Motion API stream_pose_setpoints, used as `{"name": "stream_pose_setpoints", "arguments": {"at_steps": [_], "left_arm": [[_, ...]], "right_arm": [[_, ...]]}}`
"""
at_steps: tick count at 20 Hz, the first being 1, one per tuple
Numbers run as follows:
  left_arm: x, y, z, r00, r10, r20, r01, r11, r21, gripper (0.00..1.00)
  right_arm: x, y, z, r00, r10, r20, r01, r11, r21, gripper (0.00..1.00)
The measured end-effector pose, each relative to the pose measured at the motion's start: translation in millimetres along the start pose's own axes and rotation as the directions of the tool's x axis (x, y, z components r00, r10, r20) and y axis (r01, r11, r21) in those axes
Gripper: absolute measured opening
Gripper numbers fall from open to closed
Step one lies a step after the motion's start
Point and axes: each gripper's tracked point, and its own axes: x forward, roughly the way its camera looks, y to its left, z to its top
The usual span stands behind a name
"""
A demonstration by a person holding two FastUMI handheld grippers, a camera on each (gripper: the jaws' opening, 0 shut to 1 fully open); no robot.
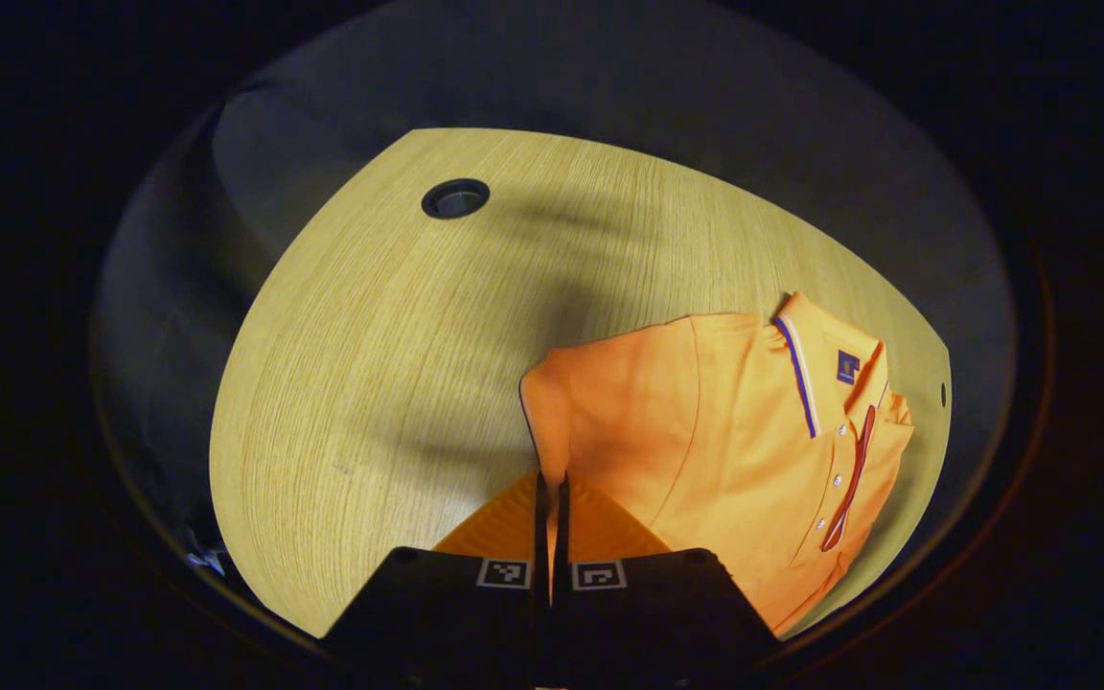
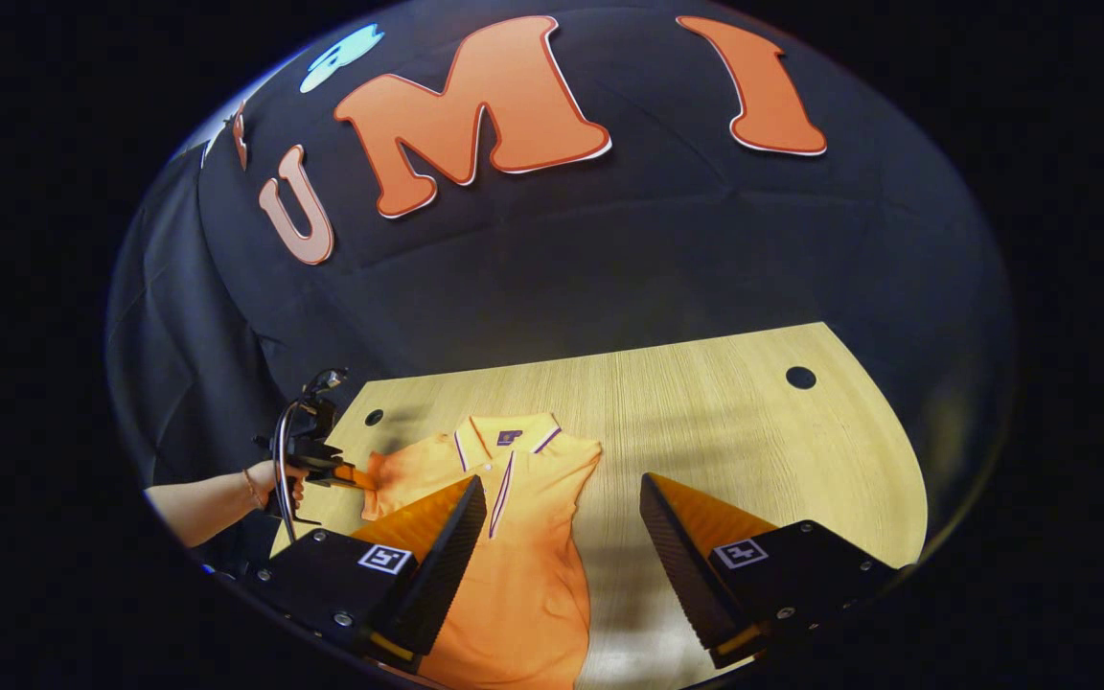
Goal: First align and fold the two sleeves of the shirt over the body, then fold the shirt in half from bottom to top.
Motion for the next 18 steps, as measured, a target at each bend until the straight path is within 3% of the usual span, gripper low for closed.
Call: {"name": "stream_pose_setpoints", "arguments": {"at_steps": [4,9,16,18], "left_arm": [[-36,-13,15,0.998,-0.009,0.059,0.005,0.998,0.068,0.01],[-62,-51,14,0.998,-0.029,0.058,0.023,0.994,0.106,0.01],[-68,-129,7,0.994,-0.090,0.064,0.073,0.971,0.227,0.01],[-62,-148,0,0.993,-0.107,0.048,0.093,0.968,0.235,0.08]], "right_arm": [[-4,0,5,0.999,-0.016,0.028,0.017,0.999,-0.035,0.99],[-11,-2,6,0.999,-0.021,0.043,0.023,0.998,-0.054,0.99],[-20,-10,4,0.998,-0.035,0.052,0.038,0.998,-0.059,0.99],[-21,-11,0,0.998,-0.031,0.046,0.034,0.998,-0.053,0.99]]}}
